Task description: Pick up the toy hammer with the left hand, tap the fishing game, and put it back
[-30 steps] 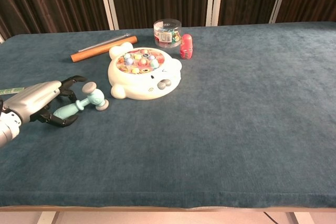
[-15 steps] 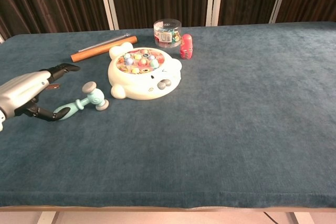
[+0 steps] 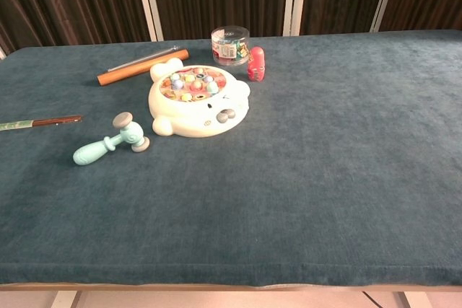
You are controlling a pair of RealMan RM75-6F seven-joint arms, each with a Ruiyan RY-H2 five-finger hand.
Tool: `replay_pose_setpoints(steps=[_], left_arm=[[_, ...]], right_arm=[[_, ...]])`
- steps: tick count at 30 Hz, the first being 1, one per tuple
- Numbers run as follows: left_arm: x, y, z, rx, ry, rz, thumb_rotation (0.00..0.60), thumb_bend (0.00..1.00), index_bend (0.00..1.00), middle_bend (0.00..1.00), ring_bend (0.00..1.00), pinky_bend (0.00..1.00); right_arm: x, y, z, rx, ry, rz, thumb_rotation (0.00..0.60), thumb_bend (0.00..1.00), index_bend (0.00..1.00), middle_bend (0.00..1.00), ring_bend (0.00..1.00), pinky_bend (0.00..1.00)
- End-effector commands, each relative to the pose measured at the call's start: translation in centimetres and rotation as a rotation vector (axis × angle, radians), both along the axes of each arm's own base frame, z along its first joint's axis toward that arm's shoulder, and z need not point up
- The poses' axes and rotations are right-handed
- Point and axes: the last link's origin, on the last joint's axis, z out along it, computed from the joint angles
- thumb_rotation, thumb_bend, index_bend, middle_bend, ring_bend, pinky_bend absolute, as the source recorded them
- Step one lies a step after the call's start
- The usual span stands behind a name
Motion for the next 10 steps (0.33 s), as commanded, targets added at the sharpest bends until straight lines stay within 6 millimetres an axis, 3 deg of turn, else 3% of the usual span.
replay_pose_setpoints(steps=[1,10], left_arm=[[-1.3,-2.91,1.22,-0.031,-0.038,0.028,0.6,0.4,0.05,0.0,0.0,0.0],[-1.35,-2.1,1.5,-0.006,-0.075,0.01,0.6,0.4,0.05,0.0,0.0,0.0]], right_arm=[[0.08,-0.03,-0.51,0.009,0.014,-0.001,0.6,0.33,0.0,0.0,0.0,0.0],[0.06,-0.05,-1.34,0.02,0.043,-0.009,0.6,0.33,0.0,0.0,0.0,0.0]])
